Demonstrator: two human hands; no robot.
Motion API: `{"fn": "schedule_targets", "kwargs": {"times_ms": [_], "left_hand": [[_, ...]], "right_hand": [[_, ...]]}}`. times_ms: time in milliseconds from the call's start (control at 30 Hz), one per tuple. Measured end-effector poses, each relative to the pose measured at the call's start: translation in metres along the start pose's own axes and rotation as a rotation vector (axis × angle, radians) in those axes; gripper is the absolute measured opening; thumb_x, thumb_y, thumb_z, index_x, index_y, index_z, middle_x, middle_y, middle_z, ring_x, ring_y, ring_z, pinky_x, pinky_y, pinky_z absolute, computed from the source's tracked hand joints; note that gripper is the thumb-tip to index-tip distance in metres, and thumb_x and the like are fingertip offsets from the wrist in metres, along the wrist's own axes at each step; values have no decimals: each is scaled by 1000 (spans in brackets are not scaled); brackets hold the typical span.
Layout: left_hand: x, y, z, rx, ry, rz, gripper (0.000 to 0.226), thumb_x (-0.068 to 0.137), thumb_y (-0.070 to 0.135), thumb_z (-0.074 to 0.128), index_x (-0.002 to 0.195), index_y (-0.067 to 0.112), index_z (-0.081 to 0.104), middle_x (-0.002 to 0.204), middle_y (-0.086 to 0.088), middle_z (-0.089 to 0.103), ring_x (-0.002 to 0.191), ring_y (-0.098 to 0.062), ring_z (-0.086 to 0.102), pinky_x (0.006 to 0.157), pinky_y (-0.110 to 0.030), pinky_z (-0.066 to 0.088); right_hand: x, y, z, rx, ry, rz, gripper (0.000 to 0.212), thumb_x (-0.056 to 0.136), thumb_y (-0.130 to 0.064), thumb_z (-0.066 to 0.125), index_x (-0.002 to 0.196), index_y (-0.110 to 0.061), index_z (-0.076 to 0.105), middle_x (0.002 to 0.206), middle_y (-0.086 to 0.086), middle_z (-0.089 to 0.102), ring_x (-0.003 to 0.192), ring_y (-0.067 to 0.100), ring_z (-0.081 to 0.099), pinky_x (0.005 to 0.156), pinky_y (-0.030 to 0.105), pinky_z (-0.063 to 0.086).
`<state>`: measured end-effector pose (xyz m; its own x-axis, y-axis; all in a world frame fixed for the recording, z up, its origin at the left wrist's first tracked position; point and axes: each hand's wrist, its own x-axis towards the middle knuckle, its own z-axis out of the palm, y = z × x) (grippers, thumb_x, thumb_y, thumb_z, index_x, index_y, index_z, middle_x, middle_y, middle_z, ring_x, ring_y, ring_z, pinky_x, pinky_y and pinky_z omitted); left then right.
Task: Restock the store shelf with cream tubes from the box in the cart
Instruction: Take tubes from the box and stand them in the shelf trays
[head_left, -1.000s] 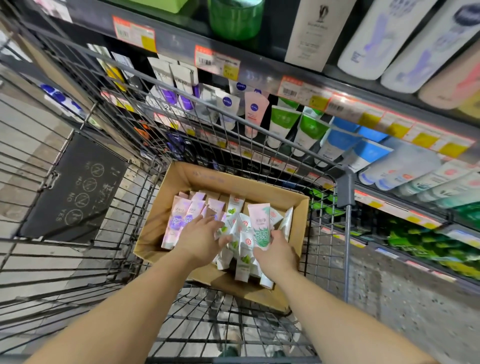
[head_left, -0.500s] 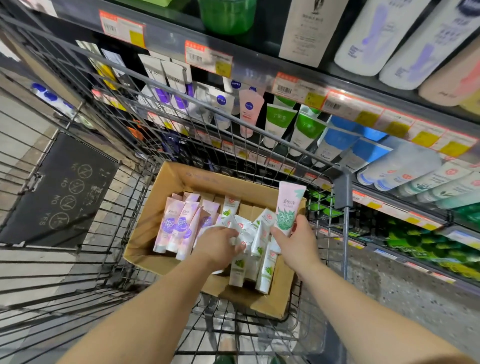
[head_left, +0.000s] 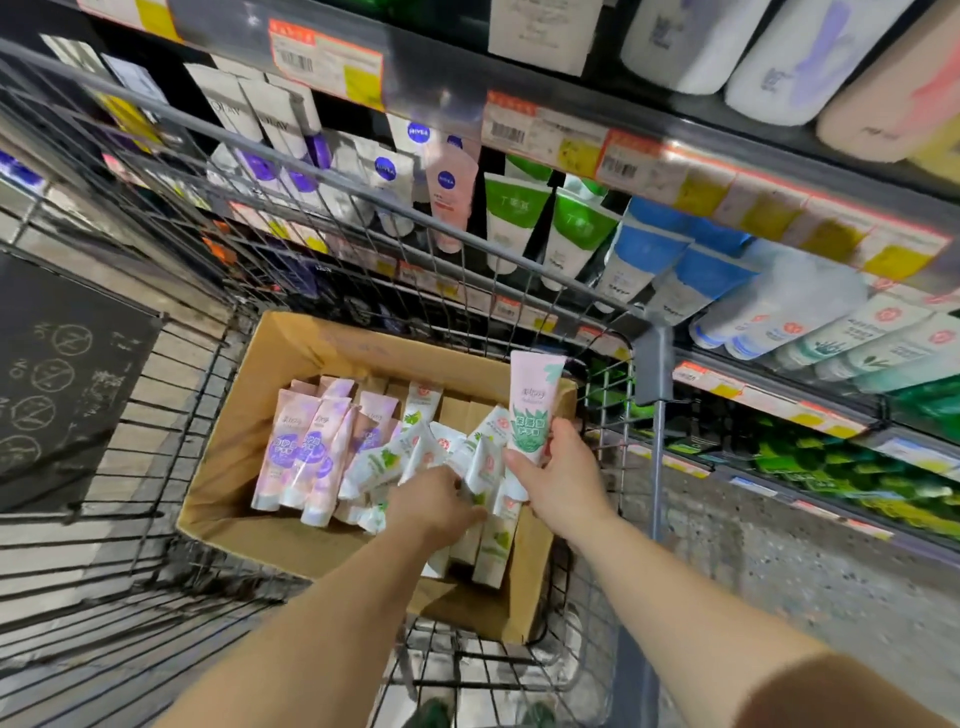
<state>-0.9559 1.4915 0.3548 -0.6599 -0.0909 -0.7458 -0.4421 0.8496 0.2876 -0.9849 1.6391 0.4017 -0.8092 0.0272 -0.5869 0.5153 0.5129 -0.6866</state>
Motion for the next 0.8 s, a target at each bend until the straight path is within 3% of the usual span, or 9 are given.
{"fn": "schedule_targets", "kwargs": {"times_ms": [67,133,200,300,533,667,800], "left_hand": [[-2,-8,-6,-204,-63,-22,27,83,42,70,75,20,58,73,3,63,73,-16,63,67,-31,53],[-10,-17,-19,-494,-138,-31,13,88,31,69,83,20,64,86,-1,71,77,-14,67,60,-26,52],[-21,-26,-38,-741,-198,-21,5,91,22,67,95,19,67,100,-5,73,89,-19,69,66,-28,53],[-42,-32,-72,-900,-224,19,18,94,19,64,112,21,63,108,-5,73,101,-26,68,80,-42,56],[-115,3,-162,-956,-174,247,14,95,6,57,107,13,59,93,-5,71,85,-21,65,78,-37,54],[-162,45,-201,-894,-157,402,24,90,-5,60,111,7,57,103,-24,63,94,-33,58,85,-50,51],[-213,109,-220,-835,-113,529,31,86,-9,64,113,6,61,103,-18,71,88,-25,68,76,-33,58]], "right_hand": [[0,-2,0,-2,-10,9,43,86,-25,73,123,-17,53,122,-2,64,106,17,62,92,40,53],[-2,-6,-1,-20,-28,22,44,86,-27,72,124,-18,53,124,-1,63,107,18,62,90,40,53],[-7,-16,-4,-50,-56,22,46,87,-29,71,127,-16,51,126,0,61,104,17,59,86,34,51],[-21,-39,-11,-36,-97,8,46,87,-25,72,127,-16,51,123,1,62,100,16,58,86,34,52],[-74,-112,-47,103,-86,-74,45,81,-13,75,119,-21,51,114,3,65,97,19,64,84,37,55],[-113,-143,-90,193,-46,-141,45,80,-14,76,117,-21,51,111,2,65,100,23,65,88,43,55],[-156,-153,-154,246,74,-235,30,80,-16,77,104,-17,60,106,7,69,94,22,66,86,41,56]]}}
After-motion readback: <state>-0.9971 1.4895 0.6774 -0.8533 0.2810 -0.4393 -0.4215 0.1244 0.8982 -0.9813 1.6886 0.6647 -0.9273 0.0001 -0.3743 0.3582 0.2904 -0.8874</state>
